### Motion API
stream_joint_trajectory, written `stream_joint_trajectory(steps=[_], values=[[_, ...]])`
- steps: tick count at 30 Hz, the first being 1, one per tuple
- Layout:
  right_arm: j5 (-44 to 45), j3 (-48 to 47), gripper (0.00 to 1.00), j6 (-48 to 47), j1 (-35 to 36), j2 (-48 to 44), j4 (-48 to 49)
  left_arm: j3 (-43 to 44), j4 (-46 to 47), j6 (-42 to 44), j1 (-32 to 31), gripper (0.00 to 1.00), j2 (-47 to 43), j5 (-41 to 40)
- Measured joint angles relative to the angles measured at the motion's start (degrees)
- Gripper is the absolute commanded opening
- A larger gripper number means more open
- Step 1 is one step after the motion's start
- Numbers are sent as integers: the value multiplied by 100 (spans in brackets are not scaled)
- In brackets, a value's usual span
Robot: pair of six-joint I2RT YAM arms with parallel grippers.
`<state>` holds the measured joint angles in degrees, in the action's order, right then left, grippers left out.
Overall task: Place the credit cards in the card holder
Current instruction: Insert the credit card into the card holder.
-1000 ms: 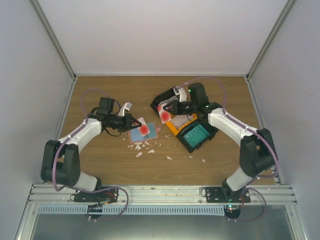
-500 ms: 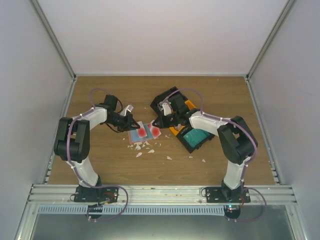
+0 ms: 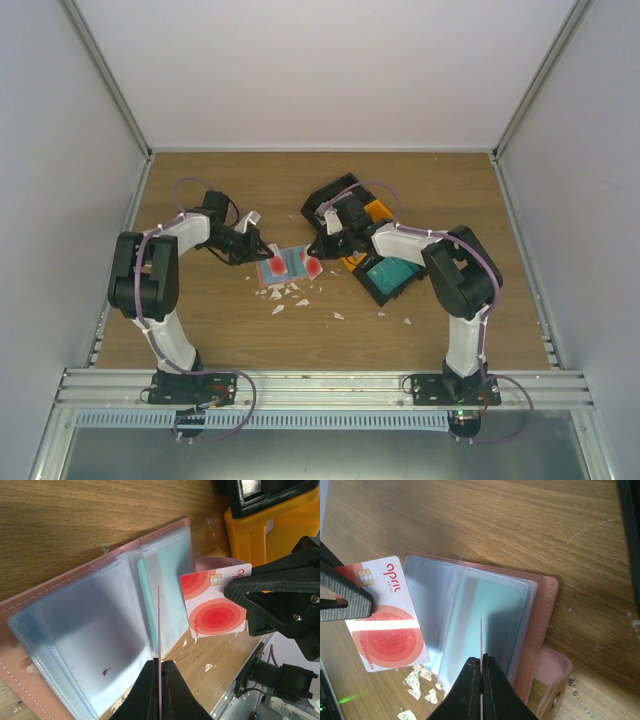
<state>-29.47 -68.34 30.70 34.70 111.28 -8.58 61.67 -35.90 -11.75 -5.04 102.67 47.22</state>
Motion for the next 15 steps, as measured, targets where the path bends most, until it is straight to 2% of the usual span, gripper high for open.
stream_joint_trajectory(steps=[15], values=[[111,-4,1,85,-11,59,2,0,337,-125,-4,0,402,345]])
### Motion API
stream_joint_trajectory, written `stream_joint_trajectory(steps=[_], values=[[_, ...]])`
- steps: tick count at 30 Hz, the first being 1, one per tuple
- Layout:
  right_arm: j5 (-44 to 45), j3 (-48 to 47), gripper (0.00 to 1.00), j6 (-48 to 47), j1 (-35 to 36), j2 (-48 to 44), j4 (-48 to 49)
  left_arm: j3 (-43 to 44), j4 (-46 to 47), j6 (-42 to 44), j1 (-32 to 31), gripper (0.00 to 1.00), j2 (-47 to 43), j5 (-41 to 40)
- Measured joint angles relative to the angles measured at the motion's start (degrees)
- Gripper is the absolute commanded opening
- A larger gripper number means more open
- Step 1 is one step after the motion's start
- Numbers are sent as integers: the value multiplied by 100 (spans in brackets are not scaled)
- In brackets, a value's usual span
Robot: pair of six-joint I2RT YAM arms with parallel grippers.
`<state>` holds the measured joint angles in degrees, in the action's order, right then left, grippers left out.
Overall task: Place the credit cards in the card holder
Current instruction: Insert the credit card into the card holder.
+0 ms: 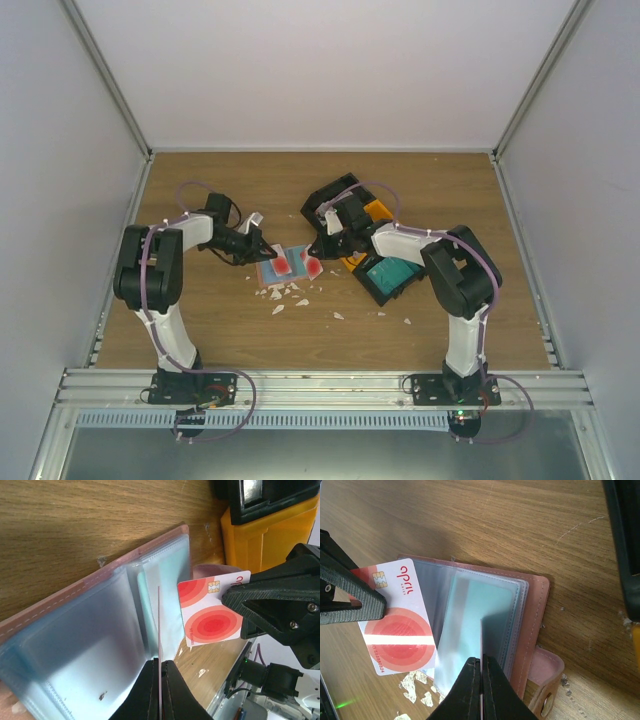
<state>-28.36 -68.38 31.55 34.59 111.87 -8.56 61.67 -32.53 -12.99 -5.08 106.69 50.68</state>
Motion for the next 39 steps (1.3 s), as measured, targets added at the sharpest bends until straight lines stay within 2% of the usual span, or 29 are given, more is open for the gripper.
stream_joint_trajectory(steps=[15,22,39], values=[[81,0,1,28,0,0,-2,-229,435,-286,0,1,219,232],[109,0,1,28,0,0,-2,-413,667,-505,0,4,247,313],[111,2,1,33,0,0,2,-212,807,-544,-166,8,579,527]])
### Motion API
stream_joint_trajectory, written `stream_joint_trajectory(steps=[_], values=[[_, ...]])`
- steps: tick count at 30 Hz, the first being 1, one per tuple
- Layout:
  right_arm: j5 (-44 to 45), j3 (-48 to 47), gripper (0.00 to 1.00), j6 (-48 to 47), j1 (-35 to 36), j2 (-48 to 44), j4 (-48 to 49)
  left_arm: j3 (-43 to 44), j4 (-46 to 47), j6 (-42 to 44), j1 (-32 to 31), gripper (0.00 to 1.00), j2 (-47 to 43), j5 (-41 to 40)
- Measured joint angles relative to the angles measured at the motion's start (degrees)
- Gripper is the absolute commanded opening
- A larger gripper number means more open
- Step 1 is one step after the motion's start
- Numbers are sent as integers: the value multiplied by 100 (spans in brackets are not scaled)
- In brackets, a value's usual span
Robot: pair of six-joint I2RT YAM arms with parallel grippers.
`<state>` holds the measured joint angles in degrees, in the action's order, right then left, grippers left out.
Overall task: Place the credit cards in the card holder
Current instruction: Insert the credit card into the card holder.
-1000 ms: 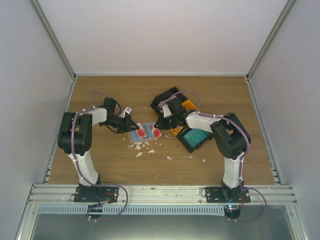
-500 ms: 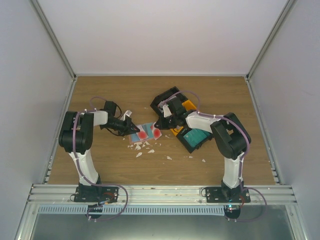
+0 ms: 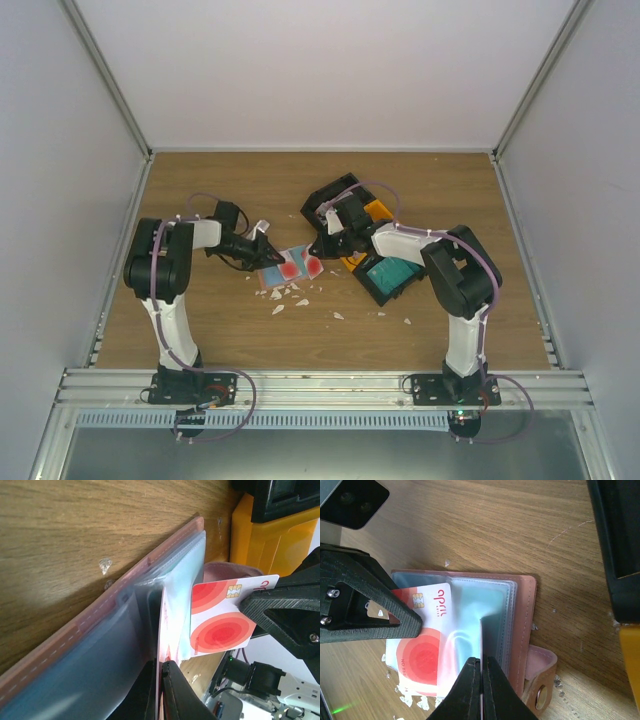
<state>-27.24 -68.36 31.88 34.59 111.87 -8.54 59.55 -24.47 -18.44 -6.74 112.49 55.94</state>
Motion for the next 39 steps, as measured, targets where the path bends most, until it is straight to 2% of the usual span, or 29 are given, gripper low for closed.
stream_joint_trajectory(steps=[4,7,12,18,32,39], values=[[2,0,0,7,0,0,0,46,24,-9,-39,15,55,-13],[4,0,1,9,0,0,0,44,52,-48,-50,26,72,-48],[4,0,1,9,0,0,2,-59,262,-179,-105,39,-2,-35],[4,0,0,9,0,7,4,-413,284,-280,-131,45,-431,-234],[-4,0,1,11,0,37,66,-621,190,-457,-282,40,-776,-743],[-2,0,1,4,0,37,66,-173,-225,-356,-664,40,-704,-1272]])
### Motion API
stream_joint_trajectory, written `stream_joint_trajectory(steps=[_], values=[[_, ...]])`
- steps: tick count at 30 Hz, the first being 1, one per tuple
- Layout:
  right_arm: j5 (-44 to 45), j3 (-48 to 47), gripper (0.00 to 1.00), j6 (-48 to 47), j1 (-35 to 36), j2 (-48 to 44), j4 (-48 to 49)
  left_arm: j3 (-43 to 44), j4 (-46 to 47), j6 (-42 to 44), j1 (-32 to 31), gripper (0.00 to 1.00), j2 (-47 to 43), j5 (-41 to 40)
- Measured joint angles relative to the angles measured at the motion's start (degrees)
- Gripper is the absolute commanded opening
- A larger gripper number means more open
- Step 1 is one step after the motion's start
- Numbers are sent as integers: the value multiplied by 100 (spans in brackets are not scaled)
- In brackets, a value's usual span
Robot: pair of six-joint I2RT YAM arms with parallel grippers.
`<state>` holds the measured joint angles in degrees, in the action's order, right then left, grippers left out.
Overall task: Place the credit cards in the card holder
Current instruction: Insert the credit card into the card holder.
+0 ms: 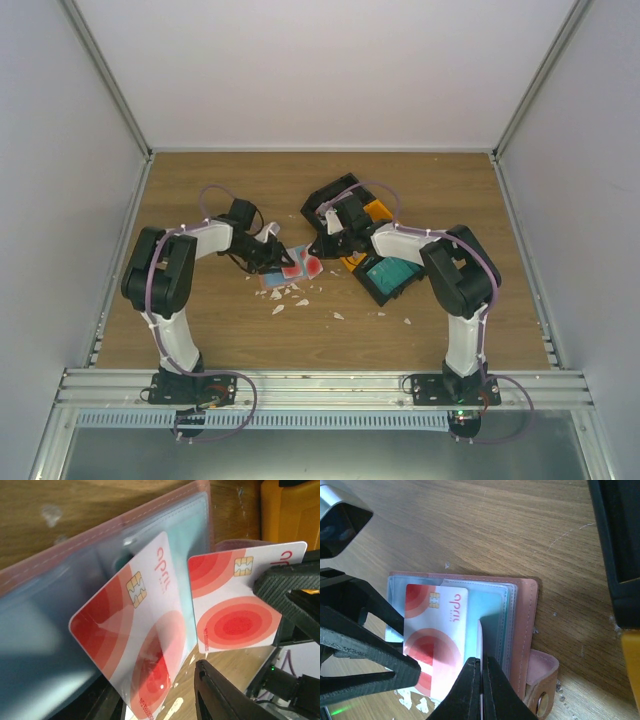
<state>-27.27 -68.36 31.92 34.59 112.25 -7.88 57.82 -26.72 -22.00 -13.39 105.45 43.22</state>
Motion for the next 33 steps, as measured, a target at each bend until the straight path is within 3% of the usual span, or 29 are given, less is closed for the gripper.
stream_joint_trajectory(steps=[11,33], values=[[466,0,0,-90,0,-278,-42,684,-442,146,-352,43,380,-422],[1049,-57,1,-442,61,-531,-527,267,-660,55,-581,46,-197,-1003]])
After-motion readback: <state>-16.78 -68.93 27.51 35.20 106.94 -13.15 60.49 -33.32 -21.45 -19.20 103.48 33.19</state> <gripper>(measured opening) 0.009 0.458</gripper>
